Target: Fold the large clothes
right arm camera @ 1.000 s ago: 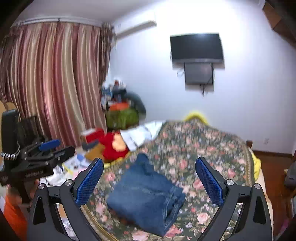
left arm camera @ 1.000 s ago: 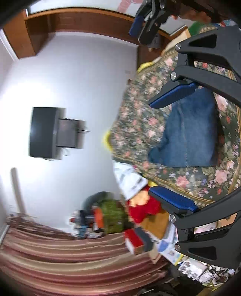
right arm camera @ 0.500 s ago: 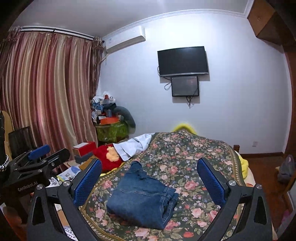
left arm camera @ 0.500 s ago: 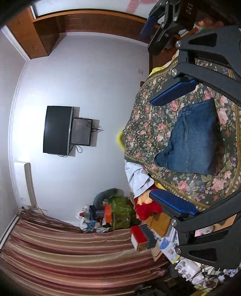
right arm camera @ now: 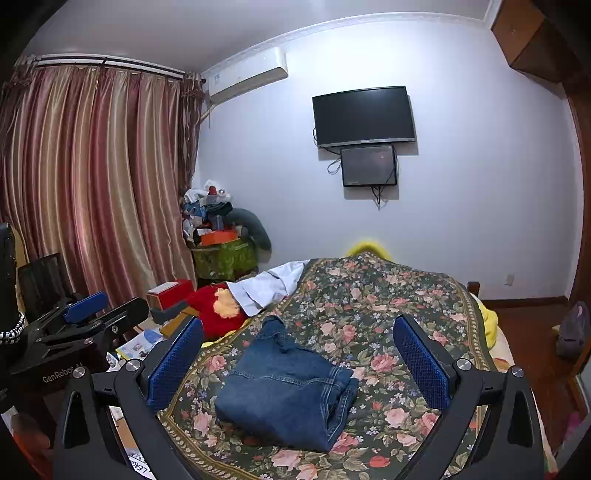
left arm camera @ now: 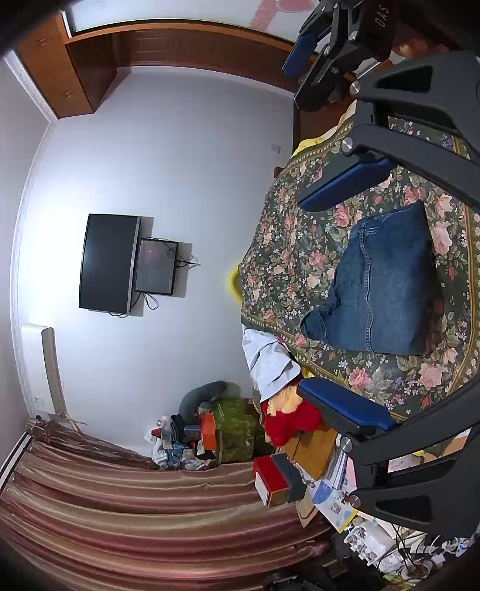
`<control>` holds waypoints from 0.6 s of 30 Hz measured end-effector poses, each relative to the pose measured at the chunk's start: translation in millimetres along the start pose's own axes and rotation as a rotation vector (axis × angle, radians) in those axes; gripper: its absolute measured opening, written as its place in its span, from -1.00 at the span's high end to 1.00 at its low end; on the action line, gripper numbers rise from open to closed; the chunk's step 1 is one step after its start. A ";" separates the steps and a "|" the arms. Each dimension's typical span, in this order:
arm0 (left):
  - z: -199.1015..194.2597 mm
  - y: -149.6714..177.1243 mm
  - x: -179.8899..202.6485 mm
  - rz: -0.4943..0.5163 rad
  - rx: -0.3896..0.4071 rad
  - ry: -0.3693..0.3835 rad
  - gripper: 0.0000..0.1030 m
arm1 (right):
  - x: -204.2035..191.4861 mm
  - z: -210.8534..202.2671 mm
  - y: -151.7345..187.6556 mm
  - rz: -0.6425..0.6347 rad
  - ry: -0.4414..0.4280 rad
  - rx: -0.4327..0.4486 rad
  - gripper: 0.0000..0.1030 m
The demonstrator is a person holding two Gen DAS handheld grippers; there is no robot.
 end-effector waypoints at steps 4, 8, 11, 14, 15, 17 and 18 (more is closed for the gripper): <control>4.2 0.3 -0.8 0.004 0.000 -0.001 -0.78 | 0.9 1.5 2.4 0.006 -0.003 -0.008 -0.99; 4.8 1.8 -3.9 0.003 0.000 -0.004 -0.81 | 1.2 2.0 3.4 0.007 -0.004 -0.011 -0.99; 6.3 2.5 -6.3 0.005 -0.004 -0.002 -0.82 | 1.0 7.0 3.7 0.010 -0.004 -0.014 -0.99; 6.2 2.6 -6.1 0.006 -0.005 -0.001 -0.82 | 0.9 7.9 4.9 0.014 -0.005 -0.015 -0.99; 6.2 3.0 -6.5 0.008 -0.005 0.002 -0.82 | 1.0 7.9 5.3 0.014 -0.004 -0.014 -0.99; 5.9 4.0 -7.0 0.011 -0.006 0.005 -0.83 | 1.5 7.6 4.2 0.012 -0.004 -0.014 -0.99; 6.5 3.9 -7.0 0.012 -0.007 0.006 -0.83 | 1.8 7.7 4.4 0.014 -0.004 -0.014 -0.99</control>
Point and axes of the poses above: each gripper's, at about its wrist camera, not at the fingertips, and z roughly the way its jaws point, x to its right, y to its underside, the point moved 2 cm from there along z, roughly the way its jaws point, and after that the axes turned 3 degrees about -z, right-handed, at the moved point
